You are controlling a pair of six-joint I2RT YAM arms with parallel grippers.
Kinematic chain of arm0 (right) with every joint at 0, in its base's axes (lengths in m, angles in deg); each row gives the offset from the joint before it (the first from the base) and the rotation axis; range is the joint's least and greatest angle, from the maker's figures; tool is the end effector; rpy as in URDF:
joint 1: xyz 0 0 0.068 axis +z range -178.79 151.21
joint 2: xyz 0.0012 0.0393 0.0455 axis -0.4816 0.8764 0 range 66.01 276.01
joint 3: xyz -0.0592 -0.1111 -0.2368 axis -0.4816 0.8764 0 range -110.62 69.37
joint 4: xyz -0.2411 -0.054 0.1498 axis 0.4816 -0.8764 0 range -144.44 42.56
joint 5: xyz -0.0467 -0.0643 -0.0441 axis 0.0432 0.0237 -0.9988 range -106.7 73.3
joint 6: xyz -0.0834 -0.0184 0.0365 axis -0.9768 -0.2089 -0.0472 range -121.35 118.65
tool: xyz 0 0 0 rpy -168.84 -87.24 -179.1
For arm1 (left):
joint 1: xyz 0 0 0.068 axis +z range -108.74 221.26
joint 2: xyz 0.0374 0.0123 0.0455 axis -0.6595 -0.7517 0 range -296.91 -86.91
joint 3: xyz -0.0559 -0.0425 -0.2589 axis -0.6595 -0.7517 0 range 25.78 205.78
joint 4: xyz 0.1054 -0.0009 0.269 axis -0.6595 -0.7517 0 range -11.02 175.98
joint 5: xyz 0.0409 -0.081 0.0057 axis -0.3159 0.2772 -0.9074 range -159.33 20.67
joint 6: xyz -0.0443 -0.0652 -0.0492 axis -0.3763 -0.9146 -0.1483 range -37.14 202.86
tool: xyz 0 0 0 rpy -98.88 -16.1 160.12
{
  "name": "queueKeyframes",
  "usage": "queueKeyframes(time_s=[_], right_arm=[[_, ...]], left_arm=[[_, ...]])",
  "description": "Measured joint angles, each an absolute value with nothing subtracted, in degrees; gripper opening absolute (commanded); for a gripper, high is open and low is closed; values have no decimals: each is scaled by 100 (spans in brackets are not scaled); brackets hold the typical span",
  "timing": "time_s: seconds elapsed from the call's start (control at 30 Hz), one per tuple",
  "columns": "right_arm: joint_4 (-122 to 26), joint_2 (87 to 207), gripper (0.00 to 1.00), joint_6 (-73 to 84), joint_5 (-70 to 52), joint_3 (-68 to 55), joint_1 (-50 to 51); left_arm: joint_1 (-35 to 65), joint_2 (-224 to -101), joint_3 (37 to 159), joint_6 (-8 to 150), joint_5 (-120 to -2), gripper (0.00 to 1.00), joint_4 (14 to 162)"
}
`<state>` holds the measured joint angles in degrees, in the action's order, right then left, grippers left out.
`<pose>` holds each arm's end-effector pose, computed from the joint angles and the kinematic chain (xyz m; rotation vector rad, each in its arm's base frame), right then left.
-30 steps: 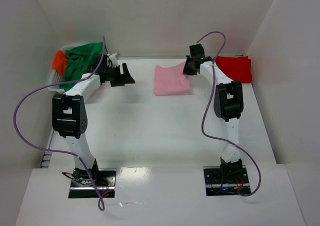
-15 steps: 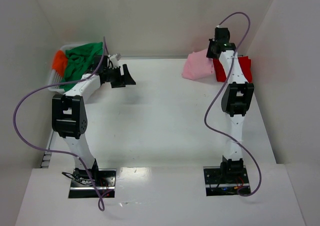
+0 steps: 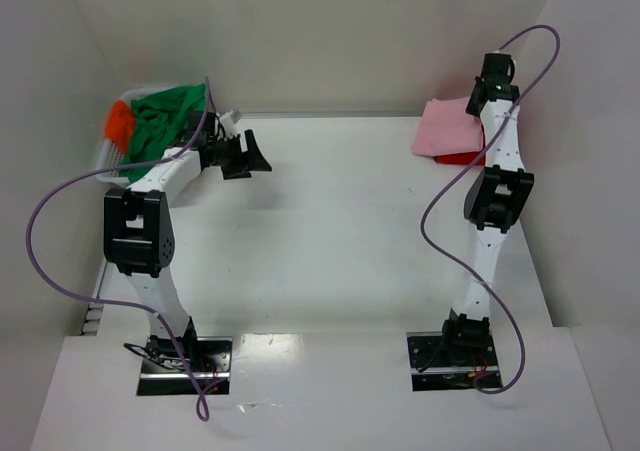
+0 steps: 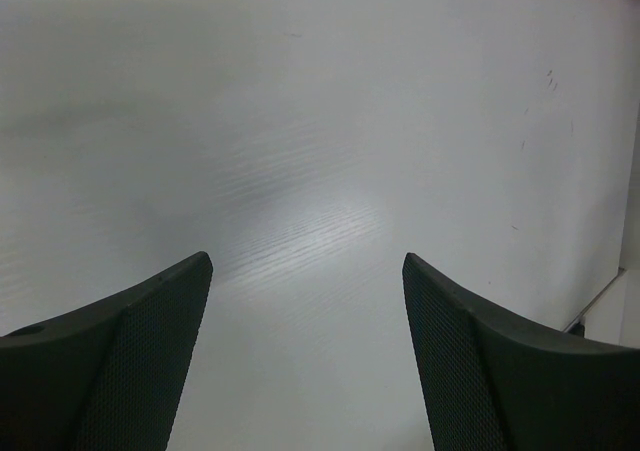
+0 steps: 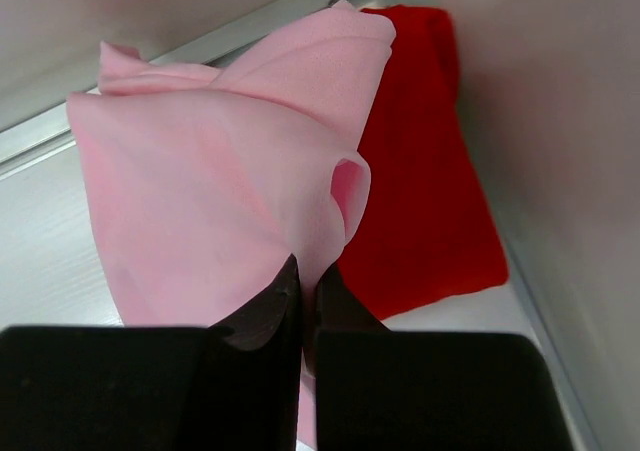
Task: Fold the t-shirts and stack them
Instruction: Put the neatly folded tshirt into the corner of the board with the right arm
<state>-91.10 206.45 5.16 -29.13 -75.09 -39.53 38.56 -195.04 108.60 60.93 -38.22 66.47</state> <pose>0.5949 -0.1312 0.2584 0.4525 2.2130 -0.2847 0.4748 -0.0657 0.1943 -0.1241 2.3632 -0.8479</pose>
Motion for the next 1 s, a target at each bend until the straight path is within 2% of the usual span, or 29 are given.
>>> queueKeyframes(time_s=[0.63,0.67,0.77,0.8,0.87,0.93,1.0], right_arm=[[-9147,20883,0,441,-3302,-8014,-4406],[-9143,20912,2,430,-3306,-8014,-4410],[-9132,21021,12,400,-3328,-8014,-4447],[-9128,21060,19,387,-3334,-8014,-4465],[-9121,21141,41,380,-3334,-8014,-4500],[-9119,21200,69,382,-3339,-8014,-4528],[-9119,21242,80,408,-3326,-8014,-4535]], left_arm=[[3856,-19504,10904,5837,-3804,83,6230],[3856,-19504,10917,5835,-3802,83,6210],[3856,-19507,10979,5822,-3804,83,6190],[3856,-19507,10989,5819,-3806,83,6190],[3856,-19511,11013,5817,-3800,83,6188],[3856,-19517,11024,5817,-3800,83,6184],[3856,-19533,11044,5815,-3800,83,6160]])
